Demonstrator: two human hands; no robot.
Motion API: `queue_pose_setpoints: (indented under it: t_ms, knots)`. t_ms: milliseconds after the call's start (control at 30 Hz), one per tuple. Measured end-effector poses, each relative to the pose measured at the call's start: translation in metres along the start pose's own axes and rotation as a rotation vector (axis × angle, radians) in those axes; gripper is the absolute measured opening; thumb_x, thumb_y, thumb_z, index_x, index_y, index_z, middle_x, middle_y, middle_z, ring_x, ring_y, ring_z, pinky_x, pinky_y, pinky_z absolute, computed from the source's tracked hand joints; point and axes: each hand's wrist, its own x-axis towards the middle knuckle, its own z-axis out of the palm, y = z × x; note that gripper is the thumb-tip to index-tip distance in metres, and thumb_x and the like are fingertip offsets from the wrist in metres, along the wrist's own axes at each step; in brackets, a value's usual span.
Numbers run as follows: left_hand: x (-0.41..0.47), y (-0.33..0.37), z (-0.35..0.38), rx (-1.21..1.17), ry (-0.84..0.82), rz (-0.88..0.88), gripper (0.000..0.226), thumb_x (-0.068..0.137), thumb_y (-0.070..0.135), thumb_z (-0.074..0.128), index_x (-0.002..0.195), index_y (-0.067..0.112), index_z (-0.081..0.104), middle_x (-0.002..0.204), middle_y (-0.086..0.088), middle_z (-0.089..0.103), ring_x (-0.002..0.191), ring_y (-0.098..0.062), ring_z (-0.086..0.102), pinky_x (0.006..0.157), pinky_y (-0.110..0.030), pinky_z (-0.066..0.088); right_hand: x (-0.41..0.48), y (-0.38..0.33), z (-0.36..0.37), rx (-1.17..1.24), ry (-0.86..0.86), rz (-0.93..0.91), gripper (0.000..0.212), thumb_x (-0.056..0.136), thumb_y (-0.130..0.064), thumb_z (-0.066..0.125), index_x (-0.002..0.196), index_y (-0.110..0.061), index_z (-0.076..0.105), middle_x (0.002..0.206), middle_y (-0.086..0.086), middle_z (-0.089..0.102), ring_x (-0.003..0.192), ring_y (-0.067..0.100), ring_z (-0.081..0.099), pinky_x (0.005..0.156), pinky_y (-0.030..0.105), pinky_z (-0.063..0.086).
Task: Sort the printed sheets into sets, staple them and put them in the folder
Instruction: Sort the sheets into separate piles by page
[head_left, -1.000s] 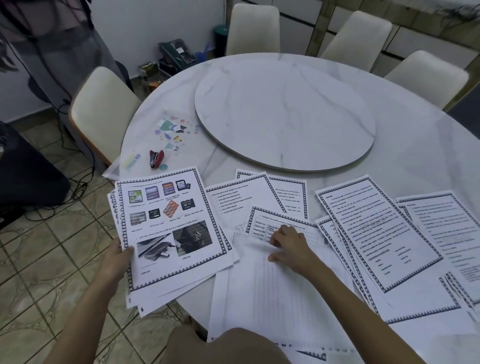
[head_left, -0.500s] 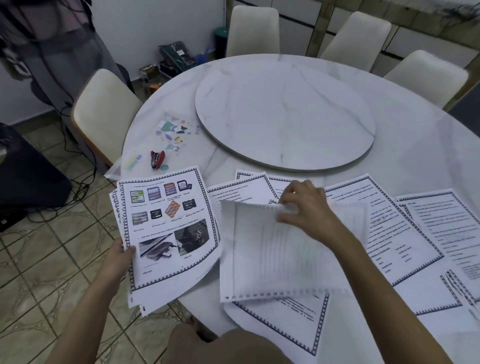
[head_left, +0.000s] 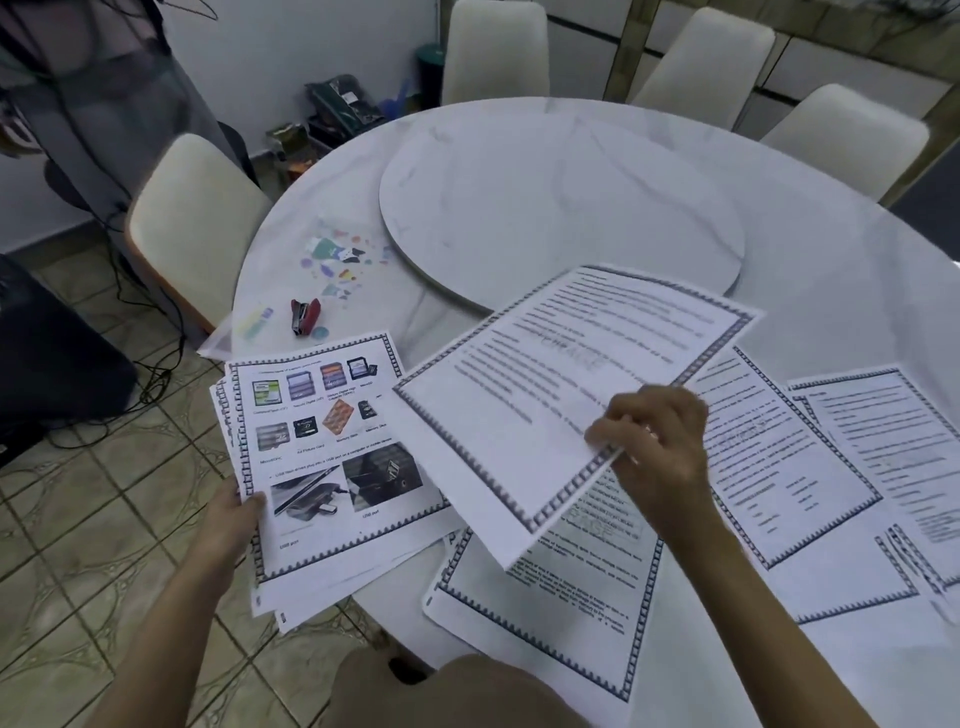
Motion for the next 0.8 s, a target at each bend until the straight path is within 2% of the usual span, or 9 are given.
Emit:
queue_pose_setpoints:
  t_ms: [100,233,300,367,433,533,600,667,800]
  knots:
    - [0.001,0.001,0.001,0.003,-0.009,0.0,0.039,0.099,0.003,0.034,0.137,0.004,0.039,0.14,-0.017,0.044,0.127,-0.038,0.041,0.103,-0.05,0.033,-0.05,0.01,0.013,-0.035,-0.204,0.116,0.034,0.068,-0.004,0.07,0.085,-0.026,0.052,0.098,-0.007,0.049,0.099,0.021,0.045,0.094,0.023,0.022]
    - [0.002,-0.001,0.002,0.024,-0.006,0.008,0.037,0.098,0.002,0.034,0.135,0.001,0.041,0.138,-0.021,0.046,0.124,-0.041,0.043,0.102,-0.051,0.034,-0.096,0.023,0.023,-0.013,-0.46,0.253,0.034,0.069,-0.004,0.06,0.089,-0.031,0.053,0.108,-0.003,0.046,0.104,0.024,0.041,0.087,0.03,0.03]
    - [0.003,-0.001,0.002,0.03,0.002,0.002,0.037,0.098,0.002,0.034,0.135,0.001,0.041,0.138,-0.021,0.045,0.125,-0.041,0.042,0.101,-0.051,0.034,-0.109,0.028,0.026,0.05,-0.566,0.297,0.035,0.071,-0.003,0.065,0.092,-0.029,0.056,0.11,-0.001,0.044,0.102,0.022,0.041,0.085,0.028,0.035]
    - [0.003,-0.001,0.003,0.03,0.004,0.005,0.038,0.098,0.002,0.034,0.135,0.001,0.041,0.139,-0.021,0.045,0.125,-0.041,0.042,0.101,-0.05,0.034,-0.115,0.03,0.027,0.107,-0.651,0.356,0.046,0.067,0.009,0.07,0.097,-0.024,0.06,0.111,0.001,0.044,0.098,0.018,0.042,0.081,0.028,0.038]
    - [0.001,0.0,0.004,0.025,0.008,0.0,0.038,0.099,0.002,0.033,0.136,0.001,0.04,0.139,-0.02,0.044,0.126,-0.04,0.041,0.102,-0.049,0.033,-0.119,0.031,0.028,0.136,-0.653,0.412,0.042,0.074,0.009,0.06,0.104,-0.02,0.058,0.109,0.006,0.047,0.095,0.016,0.042,0.075,0.028,0.041]
    - [-0.001,0.001,0.004,0.006,0.015,-0.001,0.039,0.098,0.002,0.034,0.137,0.002,0.039,0.14,-0.02,0.044,0.125,-0.04,0.042,0.1,-0.047,0.035,-0.117,0.025,0.031,0.18,-0.575,0.658,0.031,0.089,-0.007,0.041,0.115,-0.019,0.053,0.11,0.007,0.047,0.099,0.011,0.042,0.084,0.032,0.045]
    - [-0.001,0.002,0.003,0.012,0.02,0.005,0.039,0.098,0.001,0.034,0.137,0.001,0.038,0.14,-0.02,0.044,0.125,-0.04,0.042,0.1,-0.047,0.035,-0.11,0.019,0.033,0.205,-0.581,0.892,0.029,0.091,-0.006,0.048,0.12,-0.01,0.053,0.112,0.008,0.046,0.097,0.012,0.044,0.092,0.034,0.045]
    - [-0.001,0.002,0.004,0.014,0.018,0.01,0.039,0.098,0.0,0.034,0.136,0.001,0.039,0.139,-0.021,0.044,0.125,-0.04,0.042,0.1,-0.047,0.035,-0.104,0.016,0.035,0.2,-0.616,1.053,0.03,0.091,-0.011,0.054,0.121,-0.005,0.052,0.113,0.012,0.048,0.095,0.015,0.047,0.089,0.028,0.042]
    - [-0.001,0.002,0.004,0.029,0.021,0.009,0.039,0.098,0.0,0.033,0.136,0.001,0.039,0.138,-0.021,0.045,0.124,-0.04,0.043,0.099,-0.046,0.036,-0.095,0.01,0.043,0.152,-0.677,1.156,0.042,0.088,-0.023,0.061,0.123,-0.003,0.049,0.119,0.014,0.045,0.109,0.024,0.045,0.091,0.028,0.037]
